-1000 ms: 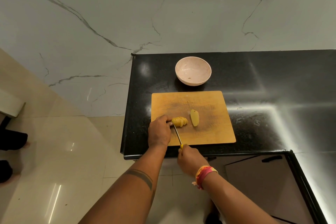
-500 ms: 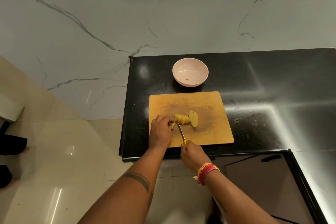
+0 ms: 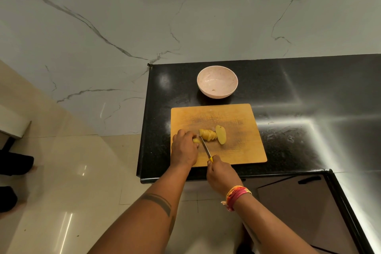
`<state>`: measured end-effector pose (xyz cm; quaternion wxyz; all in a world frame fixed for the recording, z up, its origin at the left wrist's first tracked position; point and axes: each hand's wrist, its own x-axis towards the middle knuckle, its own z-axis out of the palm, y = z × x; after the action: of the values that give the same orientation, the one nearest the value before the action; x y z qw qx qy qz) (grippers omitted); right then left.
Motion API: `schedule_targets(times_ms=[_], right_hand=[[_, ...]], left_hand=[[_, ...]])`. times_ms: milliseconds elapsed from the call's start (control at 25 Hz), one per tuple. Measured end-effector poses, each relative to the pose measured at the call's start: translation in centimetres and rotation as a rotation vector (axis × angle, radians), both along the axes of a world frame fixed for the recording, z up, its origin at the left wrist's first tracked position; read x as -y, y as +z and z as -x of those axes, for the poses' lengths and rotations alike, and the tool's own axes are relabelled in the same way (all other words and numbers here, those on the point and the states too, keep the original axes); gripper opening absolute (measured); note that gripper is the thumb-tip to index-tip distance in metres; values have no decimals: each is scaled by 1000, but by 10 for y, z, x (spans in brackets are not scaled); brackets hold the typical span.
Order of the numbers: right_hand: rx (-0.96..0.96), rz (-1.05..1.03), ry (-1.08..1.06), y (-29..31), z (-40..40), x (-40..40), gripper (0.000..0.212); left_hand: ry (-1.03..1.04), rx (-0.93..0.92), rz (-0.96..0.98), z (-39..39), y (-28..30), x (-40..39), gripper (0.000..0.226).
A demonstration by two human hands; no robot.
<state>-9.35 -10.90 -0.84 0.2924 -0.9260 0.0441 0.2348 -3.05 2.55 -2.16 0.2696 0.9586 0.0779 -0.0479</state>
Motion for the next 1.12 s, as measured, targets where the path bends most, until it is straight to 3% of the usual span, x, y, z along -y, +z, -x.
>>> schedule_targets(times_ms=[120, 280, 480, 840, 1120], right_hand=[[1, 7, 1, 0, 3, -3, 17], [45, -5, -4, 0, 6, -10, 14], [69, 19, -14, 0, 3, -9, 14], [104, 13, -12, 1, -7, -23, 37], [81, 8, 15, 7, -20, -35, 25]], left_hand=[[-90, 16, -2, -3, 2, -12, 33], [-16, 6, 73, 4, 0, -13, 37], [-16, 31, 22, 1, -2, -6, 34], [-10, 24, 60, -6, -2, -16, 28], [-15, 4, 40, -9, -3, -17, 28]])
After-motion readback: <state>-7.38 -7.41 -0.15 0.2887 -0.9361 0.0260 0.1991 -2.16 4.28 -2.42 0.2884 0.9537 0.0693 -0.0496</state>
